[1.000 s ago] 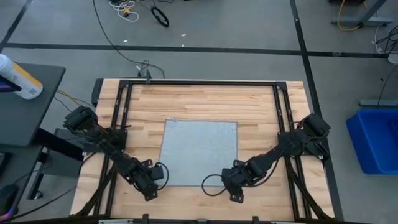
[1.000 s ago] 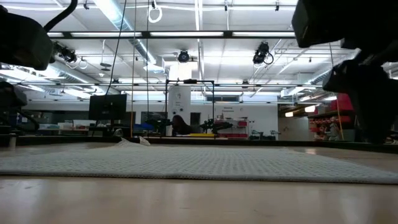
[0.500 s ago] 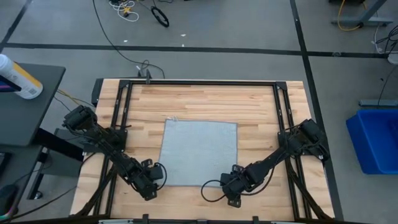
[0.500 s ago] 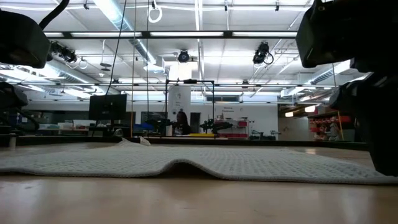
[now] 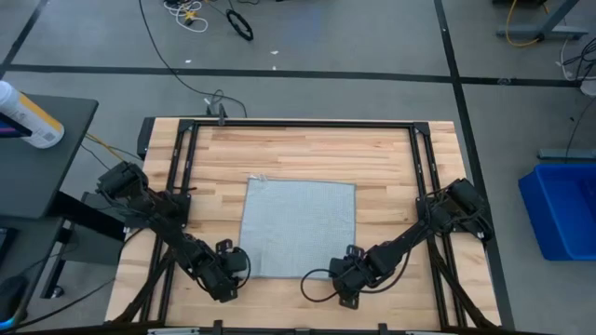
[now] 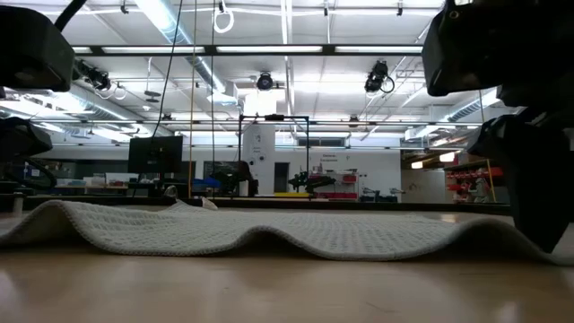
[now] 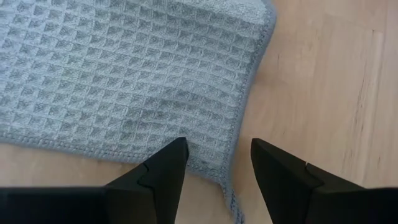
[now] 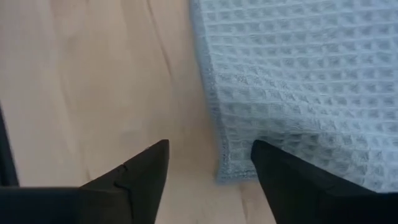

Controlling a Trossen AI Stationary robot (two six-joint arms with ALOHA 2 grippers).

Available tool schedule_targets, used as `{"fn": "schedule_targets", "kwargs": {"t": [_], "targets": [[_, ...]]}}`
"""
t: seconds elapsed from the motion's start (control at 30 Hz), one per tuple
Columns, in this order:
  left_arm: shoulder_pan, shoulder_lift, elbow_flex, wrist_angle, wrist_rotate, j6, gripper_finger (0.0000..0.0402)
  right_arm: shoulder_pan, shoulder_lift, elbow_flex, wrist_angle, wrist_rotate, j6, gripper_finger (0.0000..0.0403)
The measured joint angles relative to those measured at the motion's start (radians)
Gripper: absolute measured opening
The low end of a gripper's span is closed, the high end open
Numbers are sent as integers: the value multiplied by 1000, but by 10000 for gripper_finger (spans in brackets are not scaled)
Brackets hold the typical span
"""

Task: Fold microfiber towels
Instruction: Fold the gray microfiber cloth

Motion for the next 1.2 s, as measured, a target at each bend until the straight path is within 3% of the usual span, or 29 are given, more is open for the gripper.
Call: {"fn": "schedule_targets", "kwargs": {"t": [0.1,0.23,0.33,0.4,0.6,0.83,0.93,1.2], "targets": [[0,0,0,-3,1,1,186,0,1,-1,-11,11,-2,201],[-1,1,0,-9,-15,-4,170,-1,1,-1,-26,30,-8,119],[-1,1,-1,-15,-23,-5,145,1,1,-2,-33,34,-28,43],[-1,1,-1,-21,-27,-1,120,1,1,-2,-33,26,-40,13],[1,0,7,-43,-11,1,15,4,1,0,-59,18,0,6],[-3,11,146,-283,23,53,6,38,10,92,-233,49,2,3],[-4,11,202,-422,-15,33,6,60,7,145,-302,105,35,2],[-15,-53,267,-522,-114,-30,6,111,5,192,-415,186,114,1]]}}
